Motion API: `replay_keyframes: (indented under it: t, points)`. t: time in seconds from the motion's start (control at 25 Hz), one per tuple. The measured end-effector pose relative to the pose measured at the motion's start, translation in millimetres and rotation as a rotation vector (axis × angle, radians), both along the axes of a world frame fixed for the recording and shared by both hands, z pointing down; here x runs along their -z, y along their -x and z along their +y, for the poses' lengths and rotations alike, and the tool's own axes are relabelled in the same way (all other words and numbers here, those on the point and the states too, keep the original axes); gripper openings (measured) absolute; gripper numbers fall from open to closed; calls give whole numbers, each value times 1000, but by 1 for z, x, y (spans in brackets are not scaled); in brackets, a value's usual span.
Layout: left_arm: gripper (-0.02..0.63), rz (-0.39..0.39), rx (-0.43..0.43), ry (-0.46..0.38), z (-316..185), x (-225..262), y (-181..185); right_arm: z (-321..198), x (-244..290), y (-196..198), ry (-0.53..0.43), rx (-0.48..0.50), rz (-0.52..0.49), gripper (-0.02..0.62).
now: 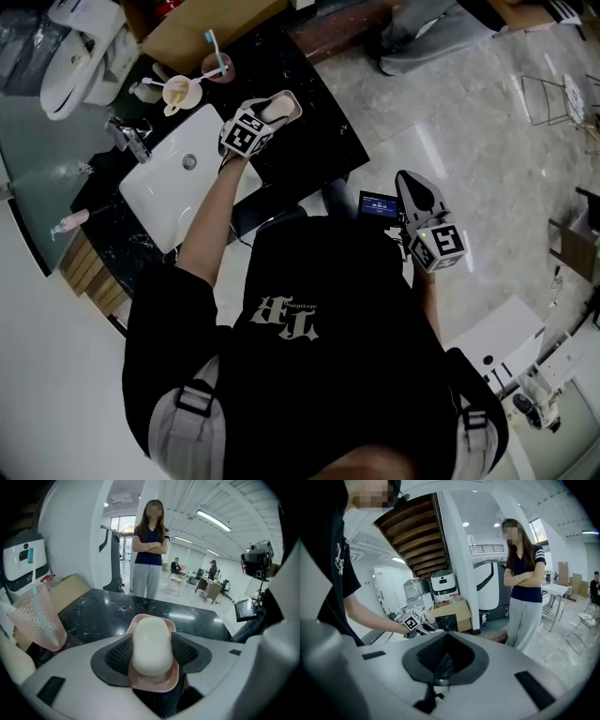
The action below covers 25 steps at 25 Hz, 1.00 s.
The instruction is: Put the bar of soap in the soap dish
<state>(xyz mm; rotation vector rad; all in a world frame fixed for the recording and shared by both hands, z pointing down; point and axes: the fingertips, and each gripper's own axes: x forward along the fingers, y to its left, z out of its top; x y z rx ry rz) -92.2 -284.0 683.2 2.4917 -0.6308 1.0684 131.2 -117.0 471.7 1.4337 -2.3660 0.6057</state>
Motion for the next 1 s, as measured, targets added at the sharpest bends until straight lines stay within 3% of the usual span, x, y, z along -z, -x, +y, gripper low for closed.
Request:
replay_keyframes:
  t: [0.72,0.88,1.0]
  points:
    - [268,-49,-55,-159,2,3,4,-3,-3,0,12,9,-22,8]
    - [267,-54,-29,-200,6,16,11,-3,-2,-1,9,16,-28,8]
    - [260,-8,46,-263,8,44,18,-5,-1,-1,2,25,-32,8]
